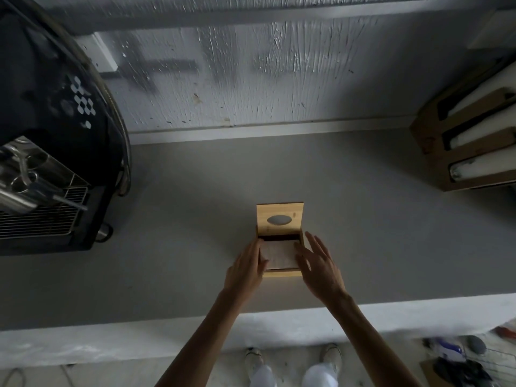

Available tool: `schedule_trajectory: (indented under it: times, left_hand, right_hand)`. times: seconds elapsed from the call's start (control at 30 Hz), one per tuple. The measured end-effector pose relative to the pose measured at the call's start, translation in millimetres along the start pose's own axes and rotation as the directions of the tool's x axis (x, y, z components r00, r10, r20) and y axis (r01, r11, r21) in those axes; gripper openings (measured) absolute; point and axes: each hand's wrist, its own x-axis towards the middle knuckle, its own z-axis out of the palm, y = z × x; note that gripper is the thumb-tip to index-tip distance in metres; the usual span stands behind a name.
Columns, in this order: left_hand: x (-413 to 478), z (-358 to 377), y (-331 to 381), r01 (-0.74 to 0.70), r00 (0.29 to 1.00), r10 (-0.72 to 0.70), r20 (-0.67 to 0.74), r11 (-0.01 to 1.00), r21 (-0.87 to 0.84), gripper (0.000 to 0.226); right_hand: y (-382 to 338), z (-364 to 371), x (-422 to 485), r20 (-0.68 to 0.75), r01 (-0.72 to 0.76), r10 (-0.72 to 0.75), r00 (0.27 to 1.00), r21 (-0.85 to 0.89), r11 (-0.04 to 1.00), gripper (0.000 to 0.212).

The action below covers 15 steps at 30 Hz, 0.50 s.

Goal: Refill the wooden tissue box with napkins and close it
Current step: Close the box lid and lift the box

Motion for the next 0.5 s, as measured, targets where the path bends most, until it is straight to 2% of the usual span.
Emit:
schedule_trajectory:
  times: [0.07, 0.13, 0.17, 0.23, 0.27, 0.3, 0.33, 0.4, 0.5]
  left_hand:
    - [-3, -5, 1, 0.056, 0.998, -0.056, -0.004, 0.998, -0.026, 0.067]
    - [-3, -14, 3, 0.164, 0.985, -0.170, -0.030, 0.977, -0.136, 0.066]
    - [3, -19, 4, 0.232, 0.969, -0.244, -0.026, 0.946, -0.225, 0.062]
    - [24, -32, 7, 0.381, 0.913, -0.404, 0.056, 0.797, -0.468, 0.051]
    - [36, -39, 9, 0.449, 0.876, -0.458, 0.150, 0.664, -0.598, 0.047]
    - [47, -47, 12, 0.514, 0.838, -0.477, 0.265, 0.528, -0.676, 0.047]
    - [57, -54, 14, 0.578, 0.803, -0.460, 0.379, 0.445, -0.684, 0.052]
    - [70, -63, 14, 0.689, 0.723, -0.396, 0.567, 0.353, -0.633, 0.067]
    - [82, -70, 8, 0.764, 0.645, -0.335, 0.687, 0.284, -0.580, 0.061]
  right_hand:
    - [1, -6, 2, -0.035, -0.007, 0.014, 0.999, 0.195, 0.981, 0.033]
    - [2, -14, 10, -0.047, -0.108, 0.141, 0.989, 0.428, 0.897, 0.031]
    - [1, -20, 18, 0.005, -0.212, 0.249, 0.968, 0.539, 0.815, 0.029]
    - [0, -34, 36, 0.241, -0.457, 0.421, 0.874, 0.700, 0.549, 0.030]
    - [1, -40, 46, 0.365, -0.555, 0.445, 0.818, 0.705, 0.441, 0.040]
    - [4, -45, 55, 0.467, -0.629, 0.438, 0.768, 0.679, 0.378, 0.051]
    - [5, -49, 64, 0.552, -0.687, 0.418, 0.721, 0.647, 0.330, 0.060]
    - [6, -51, 77, 0.693, -0.780, 0.362, 0.624, 0.577, 0.240, 0.070]
    - [2, -49, 90, 0.771, -0.825, 0.296, 0.564, 0.518, 0.224, 0.072]
